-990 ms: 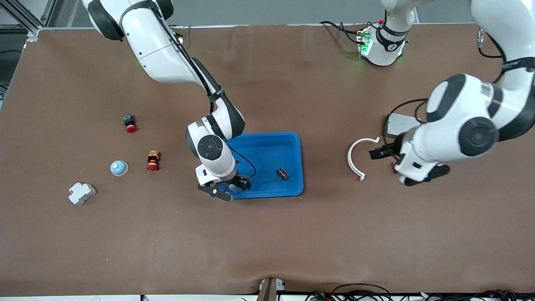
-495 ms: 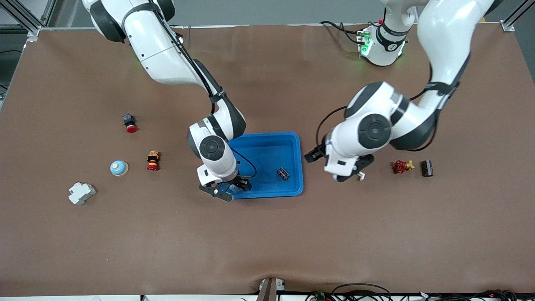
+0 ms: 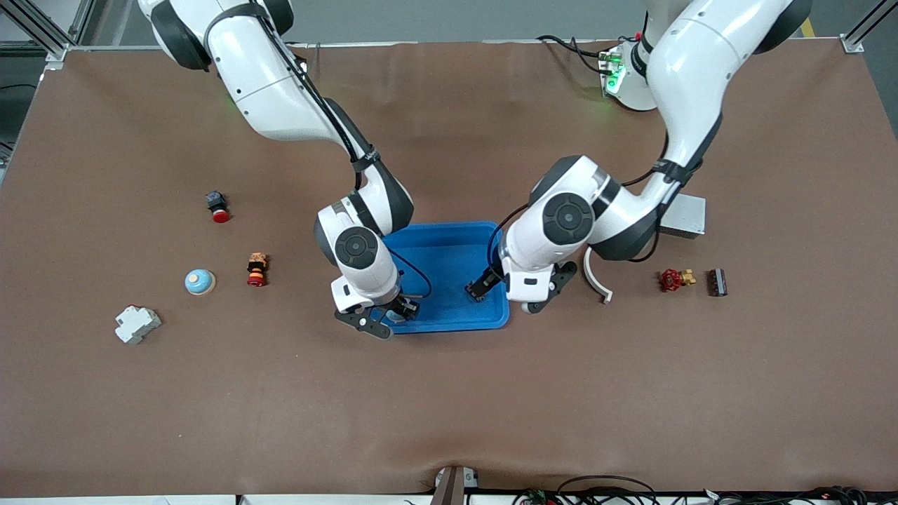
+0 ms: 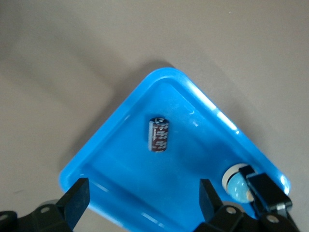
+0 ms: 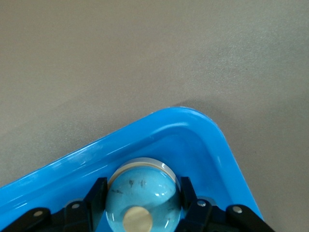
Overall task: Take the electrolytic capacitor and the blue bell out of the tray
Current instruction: 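Grasp the bell with the right gripper while the left gripper grasps the capacitor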
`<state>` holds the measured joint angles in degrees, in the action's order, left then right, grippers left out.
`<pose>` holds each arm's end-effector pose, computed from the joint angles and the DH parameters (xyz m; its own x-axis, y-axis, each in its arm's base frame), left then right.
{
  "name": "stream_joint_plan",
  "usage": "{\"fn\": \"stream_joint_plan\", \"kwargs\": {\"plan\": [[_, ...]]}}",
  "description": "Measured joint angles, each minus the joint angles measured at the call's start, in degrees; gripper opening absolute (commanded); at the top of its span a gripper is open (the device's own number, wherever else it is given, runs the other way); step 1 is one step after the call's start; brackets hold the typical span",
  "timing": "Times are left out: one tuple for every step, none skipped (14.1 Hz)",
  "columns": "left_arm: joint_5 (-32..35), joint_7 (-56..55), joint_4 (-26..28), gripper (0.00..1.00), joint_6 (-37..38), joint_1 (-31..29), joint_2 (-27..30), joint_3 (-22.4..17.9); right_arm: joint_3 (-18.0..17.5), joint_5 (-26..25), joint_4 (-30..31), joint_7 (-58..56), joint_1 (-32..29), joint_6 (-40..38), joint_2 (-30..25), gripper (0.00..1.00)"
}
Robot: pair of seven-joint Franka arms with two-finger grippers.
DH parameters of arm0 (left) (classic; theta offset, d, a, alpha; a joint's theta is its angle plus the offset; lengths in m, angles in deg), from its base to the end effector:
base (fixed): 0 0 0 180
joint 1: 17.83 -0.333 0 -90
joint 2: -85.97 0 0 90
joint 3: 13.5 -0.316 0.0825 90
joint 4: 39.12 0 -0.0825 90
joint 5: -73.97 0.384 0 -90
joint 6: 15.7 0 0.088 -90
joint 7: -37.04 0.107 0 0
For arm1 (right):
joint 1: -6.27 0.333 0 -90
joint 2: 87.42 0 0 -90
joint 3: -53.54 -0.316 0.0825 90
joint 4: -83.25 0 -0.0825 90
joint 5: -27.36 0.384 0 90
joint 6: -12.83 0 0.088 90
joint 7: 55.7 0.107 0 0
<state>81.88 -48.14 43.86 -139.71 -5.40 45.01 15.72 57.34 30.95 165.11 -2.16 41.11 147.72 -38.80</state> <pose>0.5911 -0.4204 0.3125 0.6845 0.7021 -0.1964 0.7264 -0.6798 0.1013 0.6230 0.3871 0.1945 0.9151 -0.4002 0.0486 -0.3972 -0.9156 -0.0624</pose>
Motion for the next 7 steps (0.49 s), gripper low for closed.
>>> {"fn": "stream_joint_plan", "kwargs": {"plan": [[0.0, -1.5, -0.02, 1.0, -1.77, 1.96, -0.62, -1.8, -0.04, 0.0, -0.61, 0.09, 0.05, -1.99, -0.16, 0.0], [0.0, -2.87, -0.04, 1.0, -3.47, 3.64, -1.33, -3.29, -0.09, 0.02, -1.7, 0.19, 0.13, -4.26, -0.34, 0.0], [0.0, -3.71, -0.06, 1.0, -4.82, 5.09, -2.08, -4.56, -0.14, 0.03, -3.14, 0.25, 0.21, -6.72, -0.56, 0.0], [0.0, -4.19, -0.09, 1.0, -5.79, 6.37, -2.72, -5.81, -0.17, 0.04, -4.51, 0.29, 0.25, -9.04, -0.89, 0.0], [0.0, -4.67, -0.1, 1.0, -6.76, 7.36, -3.24, -6.95, -0.03, 0.04, -5.6, 0.29, 0.23, -11.17, -1.46, 0.0], [0.0, -5.25, -0.12, 1.0, -7.93, 7.98, -3.67, -7.72, 0.36, 0.01, -6.31, 0.08, 0.1, -13.03, -2.15, 0.0], [0.0, -6.2, -0.13, 1.0, -9.26, 8.24, -4.11, -8.18, 0.81, -0.06, -6.66, -1.23, -0.41, -14.21, -2.93, 0.0]]}}
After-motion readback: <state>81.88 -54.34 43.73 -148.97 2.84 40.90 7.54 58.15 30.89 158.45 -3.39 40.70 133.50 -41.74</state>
